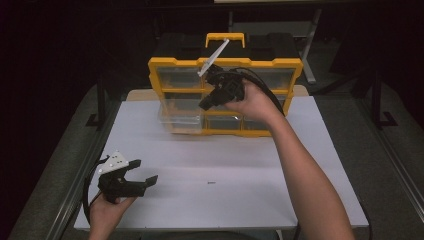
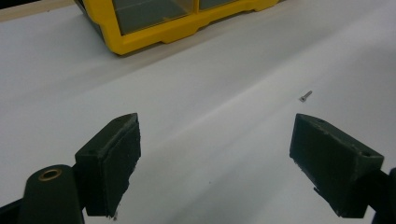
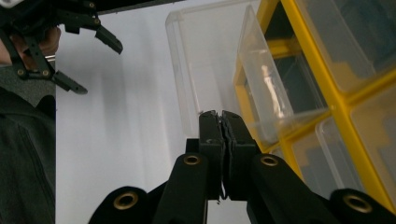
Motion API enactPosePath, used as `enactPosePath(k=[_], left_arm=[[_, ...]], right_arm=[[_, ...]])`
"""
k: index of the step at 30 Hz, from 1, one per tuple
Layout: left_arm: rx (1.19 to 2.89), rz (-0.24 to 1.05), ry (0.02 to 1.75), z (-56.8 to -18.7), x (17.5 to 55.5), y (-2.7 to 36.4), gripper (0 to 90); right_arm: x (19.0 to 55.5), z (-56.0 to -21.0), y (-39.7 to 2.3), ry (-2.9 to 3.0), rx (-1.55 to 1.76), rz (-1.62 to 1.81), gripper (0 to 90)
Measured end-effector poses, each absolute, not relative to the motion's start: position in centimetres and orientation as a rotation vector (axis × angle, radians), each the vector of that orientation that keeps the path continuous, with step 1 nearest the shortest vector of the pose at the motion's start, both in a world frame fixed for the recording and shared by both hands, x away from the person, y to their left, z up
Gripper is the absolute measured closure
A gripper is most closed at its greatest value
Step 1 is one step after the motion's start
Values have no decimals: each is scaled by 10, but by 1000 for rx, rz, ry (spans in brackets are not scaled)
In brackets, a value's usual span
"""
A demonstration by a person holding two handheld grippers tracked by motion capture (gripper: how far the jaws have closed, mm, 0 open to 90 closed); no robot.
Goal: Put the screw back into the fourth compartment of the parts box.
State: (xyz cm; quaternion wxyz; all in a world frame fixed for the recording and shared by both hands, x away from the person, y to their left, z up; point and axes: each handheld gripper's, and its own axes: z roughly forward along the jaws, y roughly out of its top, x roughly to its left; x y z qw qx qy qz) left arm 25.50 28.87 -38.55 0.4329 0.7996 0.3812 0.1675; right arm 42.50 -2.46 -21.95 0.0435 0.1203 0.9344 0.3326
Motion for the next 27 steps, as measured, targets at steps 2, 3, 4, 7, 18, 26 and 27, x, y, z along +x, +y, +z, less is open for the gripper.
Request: enactPosePath(k=[2,3,4,7,18,26,27], left_arm=[[1989,410,956,-386,255,288,160],[1993,412,952,-386,255,288,160],[1994,412,951,-386,255,288,160],[1993,415,949,-385,255,289,160],[1982,411,952,-385,254,289,160],[1981,414,951,-384,253,291,160],[1982,417,950,-384,254,291,161]], right_arm=[[428,-220,-18,2862,367,1013,865],[430,-221,-14,2866,368,1013,865],[431,-222,-11,2869,370,1016,865],[433,-227,1,2884,363,1020,864],[445,-251,25,2917,373,1012,862],[447,-257,31,2908,397,1003,796],[446,-255,30,2898,390,1020,796]])
